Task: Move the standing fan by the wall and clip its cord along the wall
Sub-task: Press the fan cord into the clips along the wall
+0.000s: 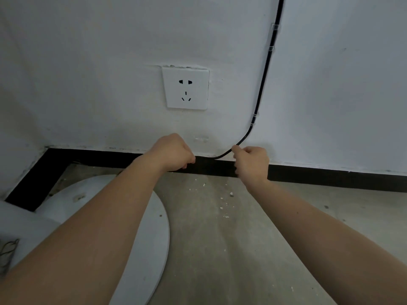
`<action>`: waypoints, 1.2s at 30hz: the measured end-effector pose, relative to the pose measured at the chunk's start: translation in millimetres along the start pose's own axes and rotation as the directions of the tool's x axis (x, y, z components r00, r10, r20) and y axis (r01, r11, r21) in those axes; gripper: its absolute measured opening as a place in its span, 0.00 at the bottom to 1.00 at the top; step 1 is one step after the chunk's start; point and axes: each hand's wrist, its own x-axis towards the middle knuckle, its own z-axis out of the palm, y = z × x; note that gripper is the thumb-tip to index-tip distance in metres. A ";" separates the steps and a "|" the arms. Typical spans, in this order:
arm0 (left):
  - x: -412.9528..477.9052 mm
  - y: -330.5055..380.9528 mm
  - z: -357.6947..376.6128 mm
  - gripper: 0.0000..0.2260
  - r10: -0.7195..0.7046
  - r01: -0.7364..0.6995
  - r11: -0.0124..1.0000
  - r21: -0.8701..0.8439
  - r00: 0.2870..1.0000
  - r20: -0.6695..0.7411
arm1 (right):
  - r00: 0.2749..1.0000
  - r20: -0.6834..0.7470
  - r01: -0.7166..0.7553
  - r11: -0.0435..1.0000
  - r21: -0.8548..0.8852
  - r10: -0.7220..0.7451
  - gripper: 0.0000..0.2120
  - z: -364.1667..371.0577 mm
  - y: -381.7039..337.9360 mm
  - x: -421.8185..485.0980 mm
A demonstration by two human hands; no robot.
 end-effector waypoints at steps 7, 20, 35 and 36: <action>1.2 -6.4 5.0 0.20 0.175 -0.108 0.961 0.256 0.951 -0.255 | 0.606 0.415 0.786 0.432 -0.441 -0.679 0.13 12.3 -11.2 -0.8; 8.6 -19.7 17.2 0.06 0.430 -0.282 0.900 0.331 0.694 -0.577 | 0.500 0.512 0.843 0.257 -0.472 -0.698 0.07 42.9 -23.0 18.7; 23.4 -3.1 21.5 0.05 -0.437 0.063 -0.045 -0.997 0.896 0.077 | 0.497 0.498 0.843 0.259 -0.472 -0.711 0.11 41.6 -15.6 21.0; 22.8 -3.1 21.7 0.05 -0.441 0.059 -0.008 -0.998 0.896 0.057 | 0.501 0.496 0.843 0.269 -0.466 -0.709 0.11 41.4 -14.0 21.0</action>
